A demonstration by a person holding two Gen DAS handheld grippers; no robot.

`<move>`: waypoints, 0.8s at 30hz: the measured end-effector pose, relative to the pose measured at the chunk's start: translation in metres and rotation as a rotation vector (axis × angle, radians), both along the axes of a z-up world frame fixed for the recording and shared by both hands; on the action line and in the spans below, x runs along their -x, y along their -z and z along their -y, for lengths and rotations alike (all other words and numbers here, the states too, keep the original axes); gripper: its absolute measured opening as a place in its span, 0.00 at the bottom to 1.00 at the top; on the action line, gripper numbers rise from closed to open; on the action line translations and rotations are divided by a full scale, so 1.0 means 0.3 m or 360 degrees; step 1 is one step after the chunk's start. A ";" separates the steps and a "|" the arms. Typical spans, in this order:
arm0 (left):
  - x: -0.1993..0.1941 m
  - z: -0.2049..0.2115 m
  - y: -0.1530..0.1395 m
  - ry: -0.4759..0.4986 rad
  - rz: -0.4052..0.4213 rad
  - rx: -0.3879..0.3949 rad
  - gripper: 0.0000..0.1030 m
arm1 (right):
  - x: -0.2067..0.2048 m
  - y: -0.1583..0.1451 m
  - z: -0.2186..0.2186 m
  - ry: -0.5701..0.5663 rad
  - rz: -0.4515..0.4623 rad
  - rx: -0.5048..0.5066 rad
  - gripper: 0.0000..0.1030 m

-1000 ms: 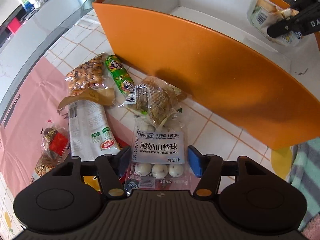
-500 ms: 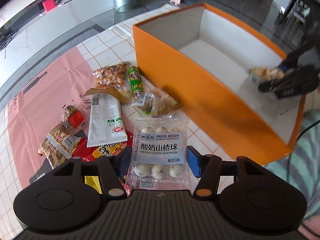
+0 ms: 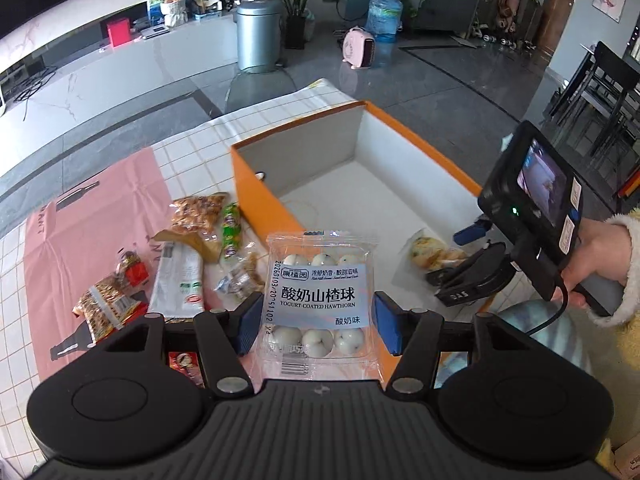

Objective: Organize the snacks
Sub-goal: 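Carry the chip bag into the box while the left gripper grasps the hawthorn pack, then release the chip bag in the box while the left gripper lowers the hawthorn pack beside it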

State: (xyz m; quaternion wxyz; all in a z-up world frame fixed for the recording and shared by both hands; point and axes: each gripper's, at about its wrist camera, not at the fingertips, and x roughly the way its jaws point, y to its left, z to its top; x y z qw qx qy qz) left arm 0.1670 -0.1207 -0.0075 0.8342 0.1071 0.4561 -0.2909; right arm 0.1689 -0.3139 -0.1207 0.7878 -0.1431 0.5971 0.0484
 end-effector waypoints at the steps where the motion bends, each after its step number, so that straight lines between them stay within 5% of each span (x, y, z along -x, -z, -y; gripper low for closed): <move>1: 0.006 0.021 -0.003 0.0019 0.0004 -0.0008 0.65 | 0.005 -0.020 0.006 -0.0002 0.0005 -0.0032 0.61; 13: 0.012 0.311 0.066 0.0172 -0.0045 -0.0295 0.65 | 0.118 -0.250 0.088 -0.0012 0.0229 -0.0210 0.66; 24: -0.044 0.460 0.156 0.0204 -0.0232 -0.0489 0.65 | 0.140 -0.238 0.145 -0.0084 0.0244 -0.0133 0.66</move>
